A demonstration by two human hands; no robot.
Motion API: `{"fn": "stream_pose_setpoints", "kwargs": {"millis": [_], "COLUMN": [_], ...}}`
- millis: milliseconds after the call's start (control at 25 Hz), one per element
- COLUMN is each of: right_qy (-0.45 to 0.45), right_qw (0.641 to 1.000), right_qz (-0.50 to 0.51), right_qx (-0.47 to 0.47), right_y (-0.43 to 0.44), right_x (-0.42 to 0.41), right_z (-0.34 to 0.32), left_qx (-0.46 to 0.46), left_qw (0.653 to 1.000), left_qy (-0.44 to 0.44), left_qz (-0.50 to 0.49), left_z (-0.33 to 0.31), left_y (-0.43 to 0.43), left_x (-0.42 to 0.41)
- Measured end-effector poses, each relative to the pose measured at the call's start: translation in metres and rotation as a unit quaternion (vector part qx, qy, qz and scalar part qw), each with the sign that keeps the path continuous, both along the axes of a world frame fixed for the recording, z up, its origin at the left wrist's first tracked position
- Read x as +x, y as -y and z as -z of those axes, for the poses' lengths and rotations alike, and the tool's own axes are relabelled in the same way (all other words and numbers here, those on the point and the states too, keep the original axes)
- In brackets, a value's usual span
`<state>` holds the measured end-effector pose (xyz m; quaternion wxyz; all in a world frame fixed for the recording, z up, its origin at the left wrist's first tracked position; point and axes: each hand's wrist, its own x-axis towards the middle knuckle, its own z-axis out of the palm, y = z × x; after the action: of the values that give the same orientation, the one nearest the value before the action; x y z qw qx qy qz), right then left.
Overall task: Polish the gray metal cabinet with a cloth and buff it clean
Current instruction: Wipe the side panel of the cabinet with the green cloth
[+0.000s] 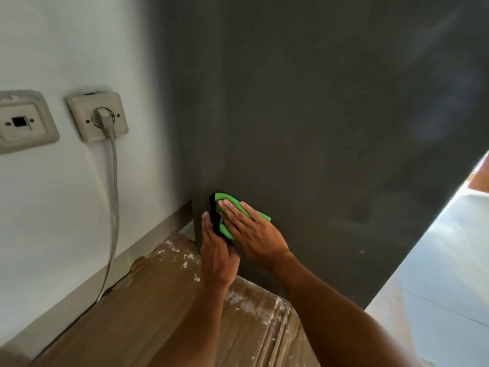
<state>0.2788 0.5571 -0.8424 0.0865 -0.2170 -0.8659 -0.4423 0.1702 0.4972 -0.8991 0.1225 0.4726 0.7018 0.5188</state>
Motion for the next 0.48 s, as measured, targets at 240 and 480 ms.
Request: {"fn": "stream_pose_setpoints", "kwargs": {"millis": [240,480], "right_qy": [0.024,0.052], "right_qw": [1.000,0.998], "right_qz": [-0.007,0.022], "right_qx": [-0.012,-0.026], "right_y": [0.003,0.005], "right_x": [0.005,0.009], "right_z": [0.050,0.097], "left_qx": [-0.047,-0.089], "left_qw": [0.999,0.995], "left_qy": [0.026,-0.017], "left_qz": [0.008,0.042], "left_z": [0.031,0.049], "left_y": [0.008,0.013], "left_x": [0.003,-0.003]}}
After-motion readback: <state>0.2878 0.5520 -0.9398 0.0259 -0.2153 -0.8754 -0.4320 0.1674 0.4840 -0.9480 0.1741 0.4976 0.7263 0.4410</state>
